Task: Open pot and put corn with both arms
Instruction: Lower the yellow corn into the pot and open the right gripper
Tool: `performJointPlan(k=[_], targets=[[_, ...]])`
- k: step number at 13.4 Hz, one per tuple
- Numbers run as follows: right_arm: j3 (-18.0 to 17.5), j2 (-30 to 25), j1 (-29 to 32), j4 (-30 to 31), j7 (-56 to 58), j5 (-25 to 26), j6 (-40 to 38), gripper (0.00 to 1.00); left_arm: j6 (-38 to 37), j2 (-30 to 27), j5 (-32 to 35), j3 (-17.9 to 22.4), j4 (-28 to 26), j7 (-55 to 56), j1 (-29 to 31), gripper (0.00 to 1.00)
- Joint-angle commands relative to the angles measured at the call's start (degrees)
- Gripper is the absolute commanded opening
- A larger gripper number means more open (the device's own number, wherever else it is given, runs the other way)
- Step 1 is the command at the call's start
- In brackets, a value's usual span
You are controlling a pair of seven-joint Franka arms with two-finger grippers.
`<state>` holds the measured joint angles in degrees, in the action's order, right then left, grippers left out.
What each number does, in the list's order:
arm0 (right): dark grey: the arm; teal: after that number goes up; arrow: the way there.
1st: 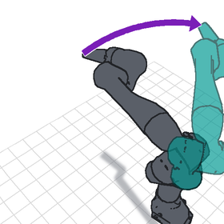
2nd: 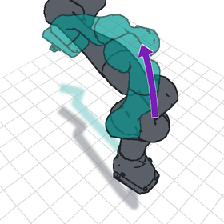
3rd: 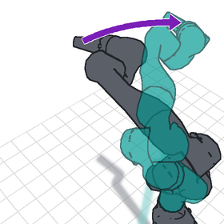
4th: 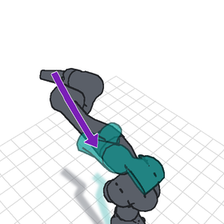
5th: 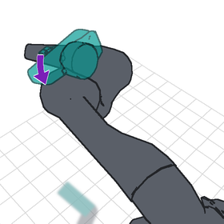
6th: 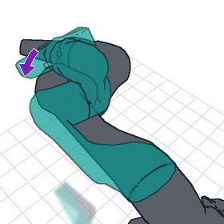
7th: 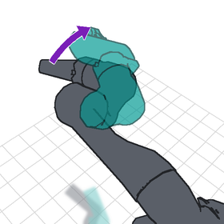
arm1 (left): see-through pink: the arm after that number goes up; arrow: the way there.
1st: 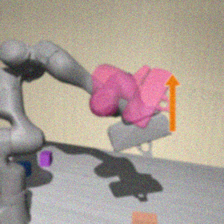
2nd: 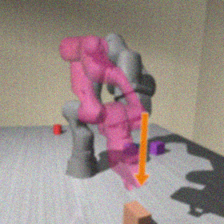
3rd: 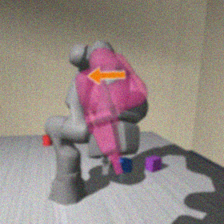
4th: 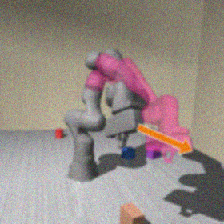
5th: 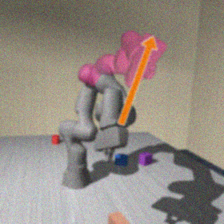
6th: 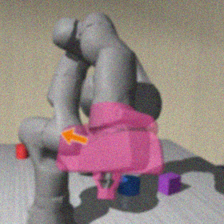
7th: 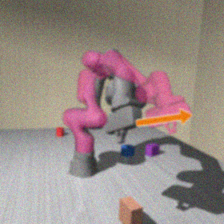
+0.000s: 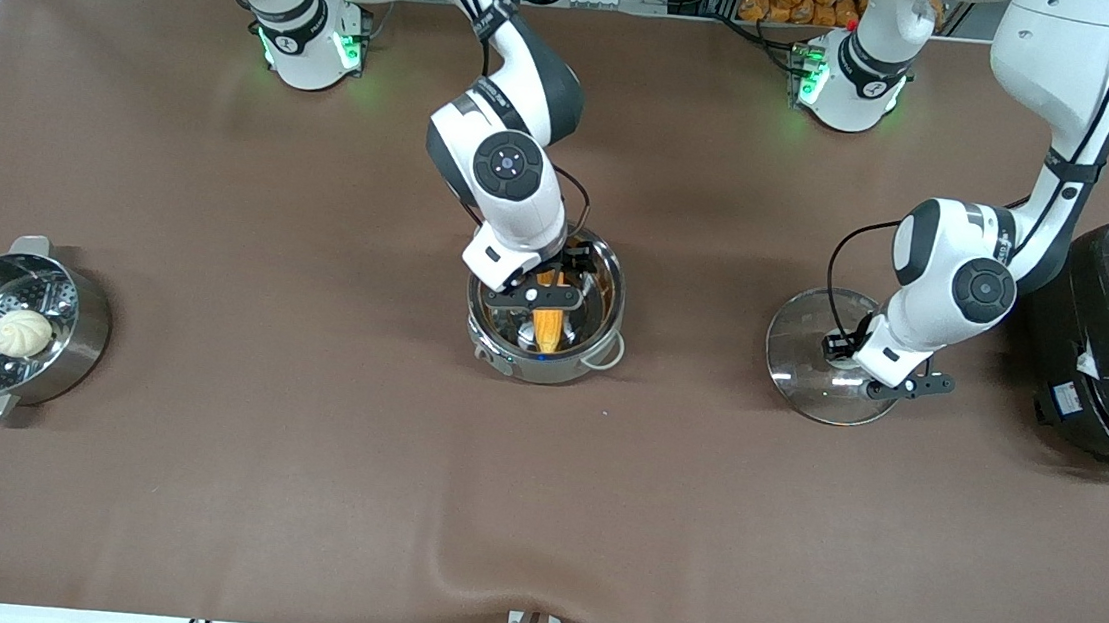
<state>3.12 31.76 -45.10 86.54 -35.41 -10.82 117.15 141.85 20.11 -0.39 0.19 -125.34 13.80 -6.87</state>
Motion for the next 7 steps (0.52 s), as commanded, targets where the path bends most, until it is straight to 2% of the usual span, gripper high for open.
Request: performJointPlan(k=[1, 3, 5, 7], targets=[[-0.31, -8.09, 4.38, 0.91, -0.97, 1.24, -7.7, 1.0, -0.6, -0.85, 0.31, -0.54, 2.28, -1.5, 0.81, 1.0], [-0.22, -12.4, 9.65, 1.17, -0.89, 1.94, -11.92, 1.0, -6.63, -3.66, 0.48, -0.28, 7.27, -1.76, 0.81, 1.0], [-0.31, -15.22, 16.5, 1.26, -0.28, 3.96, -14.22, 1.0, -17.17, -6.47, 0.74, 0.07, 15.79, -2.98, 1.07, 1.0], [-0.4, -17.07, 22.83, 1.61, 7.33, 5.02, -14.49, 1.0, -29.55, -7.01, 0.92, 0.07, 27.11, -3.34, 1.6, 1.0]])
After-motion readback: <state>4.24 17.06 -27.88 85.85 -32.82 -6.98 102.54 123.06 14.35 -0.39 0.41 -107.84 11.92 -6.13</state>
